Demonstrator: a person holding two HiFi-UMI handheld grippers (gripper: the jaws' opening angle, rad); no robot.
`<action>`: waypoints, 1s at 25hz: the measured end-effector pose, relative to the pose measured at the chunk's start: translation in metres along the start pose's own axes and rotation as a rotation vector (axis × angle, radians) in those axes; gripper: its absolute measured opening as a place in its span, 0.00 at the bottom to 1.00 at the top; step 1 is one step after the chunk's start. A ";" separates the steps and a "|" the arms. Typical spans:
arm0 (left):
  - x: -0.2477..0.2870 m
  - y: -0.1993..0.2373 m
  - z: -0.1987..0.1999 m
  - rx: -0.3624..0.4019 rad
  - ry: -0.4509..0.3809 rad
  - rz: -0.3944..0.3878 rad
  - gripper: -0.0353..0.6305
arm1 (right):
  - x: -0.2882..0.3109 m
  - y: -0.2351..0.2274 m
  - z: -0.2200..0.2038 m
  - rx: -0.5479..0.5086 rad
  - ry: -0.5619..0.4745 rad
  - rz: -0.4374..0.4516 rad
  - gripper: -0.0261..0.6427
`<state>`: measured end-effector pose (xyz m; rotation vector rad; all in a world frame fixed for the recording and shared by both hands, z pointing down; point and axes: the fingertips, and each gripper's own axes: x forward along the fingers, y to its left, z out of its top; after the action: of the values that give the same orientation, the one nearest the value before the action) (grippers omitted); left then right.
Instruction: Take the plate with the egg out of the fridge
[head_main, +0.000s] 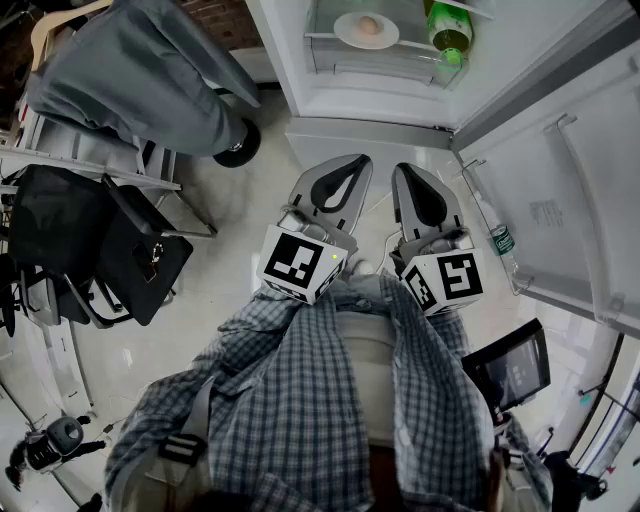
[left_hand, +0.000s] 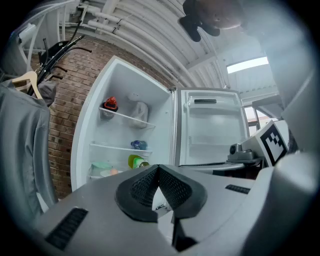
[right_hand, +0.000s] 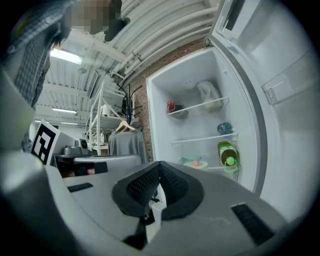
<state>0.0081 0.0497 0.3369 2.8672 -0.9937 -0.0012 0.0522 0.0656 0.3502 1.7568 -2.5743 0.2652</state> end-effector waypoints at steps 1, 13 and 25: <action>0.000 0.000 0.000 0.000 -0.001 -0.001 0.06 | 0.000 0.000 0.000 0.000 0.001 0.001 0.05; 0.000 0.008 -0.001 -0.003 -0.001 -0.008 0.06 | 0.005 -0.004 -0.002 0.033 -0.002 -0.030 0.05; -0.009 0.031 -0.006 -0.021 0.007 -0.012 0.06 | 0.013 -0.002 -0.008 0.040 0.005 -0.083 0.05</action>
<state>-0.0175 0.0316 0.3456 2.8521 -0.9692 -0.0020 0.0483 0.0540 0.3594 1.8677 -2.5022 0.3215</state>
